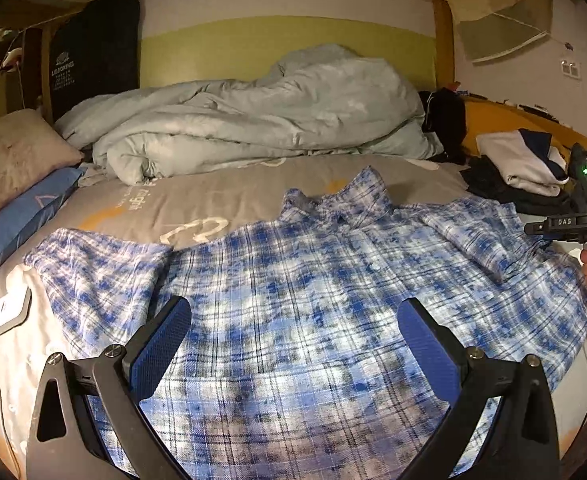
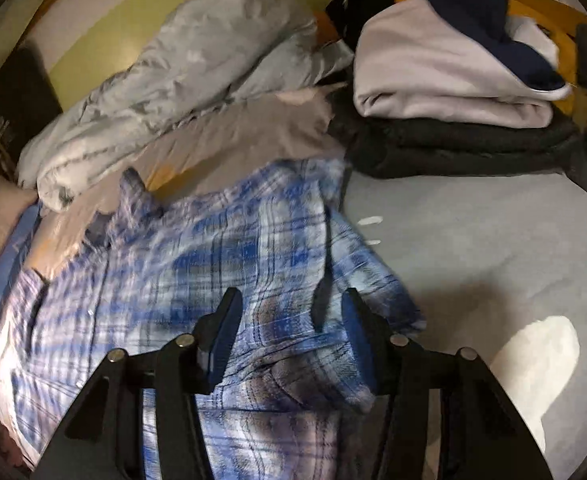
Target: Fold large clothes
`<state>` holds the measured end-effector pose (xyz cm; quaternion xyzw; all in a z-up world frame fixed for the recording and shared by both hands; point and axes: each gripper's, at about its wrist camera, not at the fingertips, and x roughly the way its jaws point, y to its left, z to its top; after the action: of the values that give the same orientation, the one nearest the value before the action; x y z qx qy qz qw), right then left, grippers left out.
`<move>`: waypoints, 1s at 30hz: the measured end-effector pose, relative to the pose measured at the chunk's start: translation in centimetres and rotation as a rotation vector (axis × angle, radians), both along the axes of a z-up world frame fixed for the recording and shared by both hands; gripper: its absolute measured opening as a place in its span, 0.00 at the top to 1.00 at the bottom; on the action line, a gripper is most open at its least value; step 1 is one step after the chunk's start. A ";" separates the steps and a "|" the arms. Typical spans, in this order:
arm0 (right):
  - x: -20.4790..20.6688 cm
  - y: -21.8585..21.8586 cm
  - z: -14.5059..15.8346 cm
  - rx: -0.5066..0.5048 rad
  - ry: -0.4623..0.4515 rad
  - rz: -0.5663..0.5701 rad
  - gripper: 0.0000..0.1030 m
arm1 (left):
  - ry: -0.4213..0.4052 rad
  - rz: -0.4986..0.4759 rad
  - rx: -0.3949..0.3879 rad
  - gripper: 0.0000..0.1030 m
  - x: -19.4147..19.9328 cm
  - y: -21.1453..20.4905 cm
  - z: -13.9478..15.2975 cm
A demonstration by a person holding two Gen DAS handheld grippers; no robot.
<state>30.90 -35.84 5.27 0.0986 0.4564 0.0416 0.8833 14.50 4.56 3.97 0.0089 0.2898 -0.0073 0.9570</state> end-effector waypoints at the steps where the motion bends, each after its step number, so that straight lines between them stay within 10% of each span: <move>1: 0.2 0.4 -0.4 -0.021 0.011 0.015 0.61 | 0.007 0.000 -0.005 0.00 0.1 0.1 -0.1; 7: 0.5 1.7 -1.5 -0.067 0.004 0.024 0.92 | 0.016 -0.001 -0.048 0.01 0.2 0.6 -0.3; 14: -4.3 8.1 3.1 -0.210 -0.319 0.224 0.95 | -0.006 0.013 -0.032 0.15 -0.1 0.5 0.0; 23: -7.6 17.5 0.5 -0.029 -0.246 0.578 0.95 | 0.010 -0.019 -0.006 0.41 0.1 -0.7 -0.7; 30: -8.7 20.8 -3.6 -0.105 -0.120 0.694 0.92 | 0.042 -0.036 -0.046 0.51 0.3 -0.6 -1.3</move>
<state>22.20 -15.03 1.69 -0.1106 0.4114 0.3216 0.8456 14.82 3.91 2.68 -0.0082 0.3094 -0.0314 0.9504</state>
